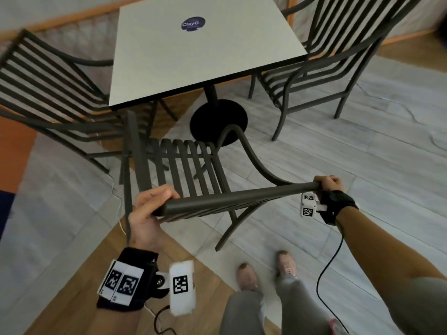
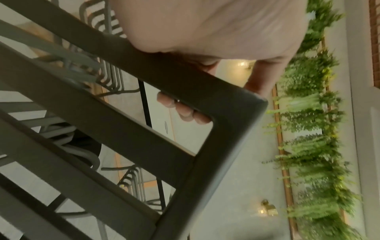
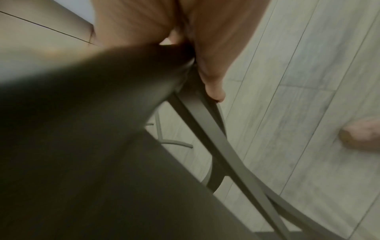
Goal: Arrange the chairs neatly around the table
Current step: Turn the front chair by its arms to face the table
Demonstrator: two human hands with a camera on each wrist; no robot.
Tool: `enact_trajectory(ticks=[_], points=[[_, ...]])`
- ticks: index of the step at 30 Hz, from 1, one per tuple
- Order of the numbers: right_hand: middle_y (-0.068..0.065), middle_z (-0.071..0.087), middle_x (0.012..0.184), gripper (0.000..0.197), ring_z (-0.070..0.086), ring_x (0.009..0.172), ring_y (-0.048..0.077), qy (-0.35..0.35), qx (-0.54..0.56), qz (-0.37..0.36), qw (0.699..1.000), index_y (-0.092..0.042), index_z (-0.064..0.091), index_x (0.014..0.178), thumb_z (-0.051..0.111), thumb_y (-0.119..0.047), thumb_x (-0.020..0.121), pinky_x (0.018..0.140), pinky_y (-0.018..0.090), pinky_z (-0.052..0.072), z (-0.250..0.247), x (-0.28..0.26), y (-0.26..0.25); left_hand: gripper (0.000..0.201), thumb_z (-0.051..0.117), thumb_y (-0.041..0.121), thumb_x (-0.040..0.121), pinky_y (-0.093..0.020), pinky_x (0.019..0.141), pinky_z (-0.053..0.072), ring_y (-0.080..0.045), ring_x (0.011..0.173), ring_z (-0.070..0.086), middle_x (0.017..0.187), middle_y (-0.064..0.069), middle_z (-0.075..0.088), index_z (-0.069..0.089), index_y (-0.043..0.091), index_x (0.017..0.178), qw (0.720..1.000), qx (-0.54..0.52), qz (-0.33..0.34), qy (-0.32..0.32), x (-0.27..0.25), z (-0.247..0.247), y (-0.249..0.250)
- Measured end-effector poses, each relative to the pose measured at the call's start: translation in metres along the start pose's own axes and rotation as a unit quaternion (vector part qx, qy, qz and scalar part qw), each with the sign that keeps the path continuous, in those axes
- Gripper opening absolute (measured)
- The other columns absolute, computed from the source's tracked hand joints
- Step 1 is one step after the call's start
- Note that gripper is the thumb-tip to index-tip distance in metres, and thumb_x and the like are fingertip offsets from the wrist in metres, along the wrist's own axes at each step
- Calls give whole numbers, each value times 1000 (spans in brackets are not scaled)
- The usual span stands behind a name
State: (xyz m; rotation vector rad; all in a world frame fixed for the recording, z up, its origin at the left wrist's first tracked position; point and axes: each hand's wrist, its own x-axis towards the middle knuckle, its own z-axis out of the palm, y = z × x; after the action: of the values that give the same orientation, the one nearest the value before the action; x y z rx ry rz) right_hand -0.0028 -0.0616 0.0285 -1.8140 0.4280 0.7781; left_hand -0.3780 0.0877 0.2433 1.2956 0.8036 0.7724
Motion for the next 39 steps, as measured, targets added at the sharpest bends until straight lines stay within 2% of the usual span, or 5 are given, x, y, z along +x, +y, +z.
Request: enact_trajectory(ticks=[10,23,32,37,39], points=[[-1,39,73,46,37,49,17,-56,56,-128,989,-28,30,82,67,-3,70,41,25,35,24,-55,-50,13,64,20,52,-19,53,40,-10,46,48,43,6,54,62,17,39,986,-95,2,138,2,-57,-27],[-3,44,75,47,42,63,15,7,52,-253,966,-27,37,70,76,-3,63,67,30,44,25,-100,-35,39,49,1,72,-13,60,49,-5,47,56,45,8,58,59,17,39,955,-133,-98,248,27,-121,-88],[6,47,81,36,47,70,21,22,-13,-279,960,-30,40,63,71,-21,46,68,38,49,35,-115,-9,65,66,19,9,-23,66,46,-13,67,53,75,-3,53,51,16,73,900,-229,-235,287,5,-128,-93],[7,49,83,34,47,71,20,46,-36,-282,957,-29,40,64,70,-23,48,70,38,49,28,-119,-4,15,63,9,57,-25,80,43,-13,56,57,46,2,53,50,11,51,921,-235,-178,256,2,-126,-111],[6,49,84,34,48,71,21,57,-41,-280,957,-30,41,64,70,-23,50,72,40,50,20,-118,2,17,70,15,47,-26,87,44,-17,66,56,44,1,55,53,11,49,915,-245,-186,262,4,-132,-121]])
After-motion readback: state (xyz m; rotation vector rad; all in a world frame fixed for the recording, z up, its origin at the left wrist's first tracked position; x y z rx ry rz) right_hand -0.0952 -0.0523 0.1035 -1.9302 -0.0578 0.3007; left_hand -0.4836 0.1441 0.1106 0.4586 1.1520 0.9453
